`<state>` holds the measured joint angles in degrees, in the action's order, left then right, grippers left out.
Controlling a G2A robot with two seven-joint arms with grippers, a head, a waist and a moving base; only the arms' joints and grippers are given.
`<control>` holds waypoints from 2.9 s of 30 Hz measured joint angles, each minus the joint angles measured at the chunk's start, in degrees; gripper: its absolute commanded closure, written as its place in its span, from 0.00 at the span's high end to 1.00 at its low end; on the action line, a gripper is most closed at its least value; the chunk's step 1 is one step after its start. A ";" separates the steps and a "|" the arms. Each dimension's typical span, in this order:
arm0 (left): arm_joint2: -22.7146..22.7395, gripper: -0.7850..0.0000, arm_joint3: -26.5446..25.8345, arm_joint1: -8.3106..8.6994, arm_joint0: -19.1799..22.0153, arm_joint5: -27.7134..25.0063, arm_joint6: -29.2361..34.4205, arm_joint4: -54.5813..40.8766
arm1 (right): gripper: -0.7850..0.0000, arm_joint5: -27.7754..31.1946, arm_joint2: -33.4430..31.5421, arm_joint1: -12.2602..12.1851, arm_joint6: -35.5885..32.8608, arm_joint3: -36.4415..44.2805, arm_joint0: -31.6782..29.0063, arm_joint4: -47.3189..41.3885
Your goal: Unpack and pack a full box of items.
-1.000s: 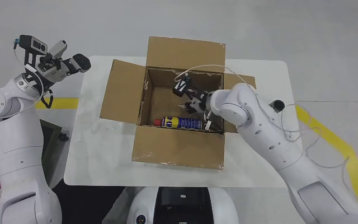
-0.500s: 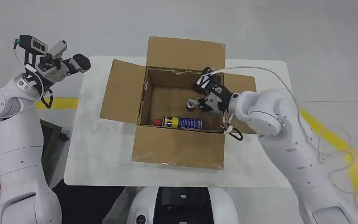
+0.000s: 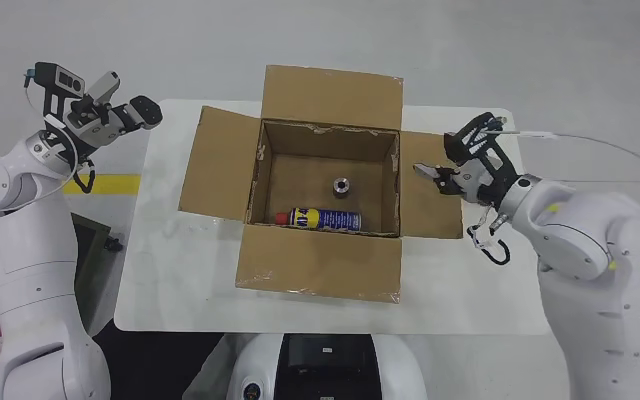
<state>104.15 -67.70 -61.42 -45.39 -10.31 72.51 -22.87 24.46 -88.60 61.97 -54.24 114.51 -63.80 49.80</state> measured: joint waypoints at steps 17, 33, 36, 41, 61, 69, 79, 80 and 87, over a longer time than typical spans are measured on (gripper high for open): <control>0.00 1.00 0.00 0.00 0.00 0.00 0.00 0.00 | 0.66 0.57 -13.65 -2.09 1.82 -14.30 -5.50 -3.30; 0.00 1.00 0.00 0.00 0.00 0.00 0.00 0.00 | 0.79 0.11 -12.44 -3.10 4.55 -21.92 -5.81 -2.10; 0.00 1.00 0.00 0.00 0.00 0.00 0.00 0.00 | 0.80 0.35 -11.77 -3.26 5.18 -22.56 -5.62 -1.22; 0.00 1.00 0.00 0.00 0.00 0.00 0.00 0.00 | 0.84 0.88 -10.73 -3.58 5.89 -23.72 -4.79 0.27; 0.00 1.00 0.00 0.00 0.00 0.00 0.00 0.00 | 1.00 -0.52 -5.35 -4.16 9.41 -27.26 -0.03 4.44; 0.00 1.00 0.00 0.00 0.00 0.00 0.00 0.00 | 1.00 -0.71 -6.37 -4.59 9.74 -26.45 -2.23 3.70; 0.00 1.00 0.00 0.00 0.00 0.00 0.00 0.00 | 1.00 0.56 -4.35 -4.77 10.57 -30.66 0.04 2.19; 0.00 1.00 0.00 0.00 0.00 0.00 0.00 0.00 | 1.00 0.60 -4.30 -4.82 10.58 -30.53 -0.22 2.13; 0.00 1.00 0.00 0.00 0.00 0.00 0.00 0.00 | 0.98 0.46 -2.90 -4.87 10.61 -32.43 0.03 1.00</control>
<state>104.15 -67.70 -61.42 -45.39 -10.31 72.51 -22.87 24.92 -91.50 57.10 -43.63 82.09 -63.78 50.80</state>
